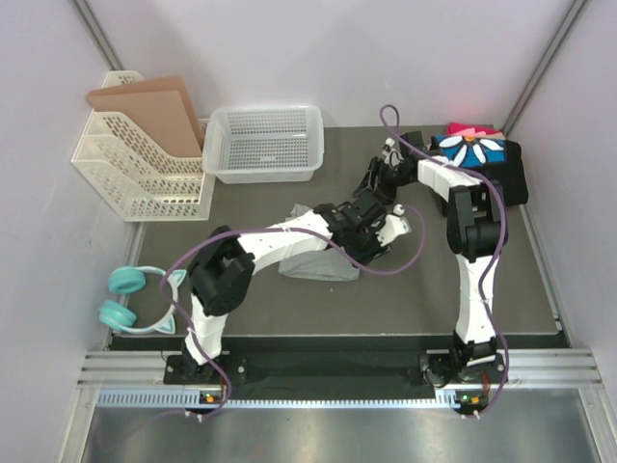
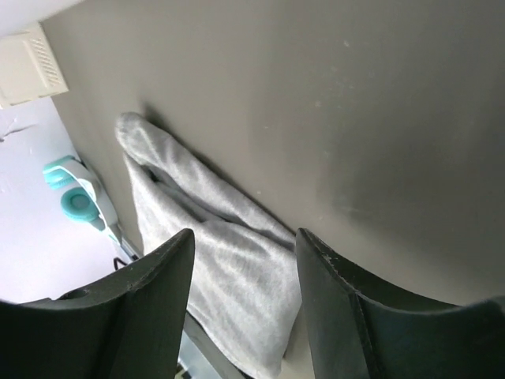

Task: Fold and stack the t-shirts
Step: Smooth out wrinkles on the folded tshirt, then put the neatly folded tshirt into the corner of the board with the right arm

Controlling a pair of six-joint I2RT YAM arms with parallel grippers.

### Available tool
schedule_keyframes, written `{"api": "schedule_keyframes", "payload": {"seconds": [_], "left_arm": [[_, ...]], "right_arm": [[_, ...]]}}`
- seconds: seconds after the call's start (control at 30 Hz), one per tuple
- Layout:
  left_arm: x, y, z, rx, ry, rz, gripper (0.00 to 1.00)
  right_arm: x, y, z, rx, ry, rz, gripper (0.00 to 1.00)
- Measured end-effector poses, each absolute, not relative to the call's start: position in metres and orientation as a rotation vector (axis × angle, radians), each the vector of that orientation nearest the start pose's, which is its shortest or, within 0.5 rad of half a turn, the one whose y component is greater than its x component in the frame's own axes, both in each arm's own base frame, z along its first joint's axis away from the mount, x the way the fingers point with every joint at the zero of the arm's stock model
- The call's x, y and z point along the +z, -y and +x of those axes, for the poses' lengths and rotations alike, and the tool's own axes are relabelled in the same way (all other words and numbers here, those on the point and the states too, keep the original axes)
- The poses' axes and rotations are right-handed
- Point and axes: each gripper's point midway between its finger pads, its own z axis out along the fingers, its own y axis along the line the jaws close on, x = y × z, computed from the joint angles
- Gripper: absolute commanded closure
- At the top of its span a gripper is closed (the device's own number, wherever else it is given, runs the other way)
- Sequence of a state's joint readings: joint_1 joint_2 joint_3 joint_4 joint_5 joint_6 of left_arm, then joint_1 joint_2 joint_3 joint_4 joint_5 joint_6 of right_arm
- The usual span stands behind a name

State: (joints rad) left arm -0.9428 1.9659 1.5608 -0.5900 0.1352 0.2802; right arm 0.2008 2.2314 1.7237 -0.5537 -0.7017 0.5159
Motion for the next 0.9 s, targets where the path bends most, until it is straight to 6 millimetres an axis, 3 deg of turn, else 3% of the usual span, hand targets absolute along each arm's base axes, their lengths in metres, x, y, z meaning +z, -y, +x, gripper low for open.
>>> {"api": "schedule_keyframes", "payload": {"seconds": [0.17,0.3,0.63,0.9], "left_arm": [[0.056,0.403,0.273,-0.377,-2.154,1.53,0.53],[0.039,0.399,0.272,-0.336,-2.199,1.532,0.53],[0.038,0.394,0.272,-0.285,-2.217,1.517,0.53],[0.038,0.37,0.244,-0.253,-2.251,1.552,0.53]], "right_arm": [[0.043,-0.222,0.447,1.156,-2.747,0.197,0.46],[0.042,-0.223,0.445,1.171,-2.752,0.192,0.46],[0.042,-0.224,0.445,1.174,-2.751,0.191,0.46],[0.042,-0.224,0.445,1.174,-2.751,0.191,0.46]]}}
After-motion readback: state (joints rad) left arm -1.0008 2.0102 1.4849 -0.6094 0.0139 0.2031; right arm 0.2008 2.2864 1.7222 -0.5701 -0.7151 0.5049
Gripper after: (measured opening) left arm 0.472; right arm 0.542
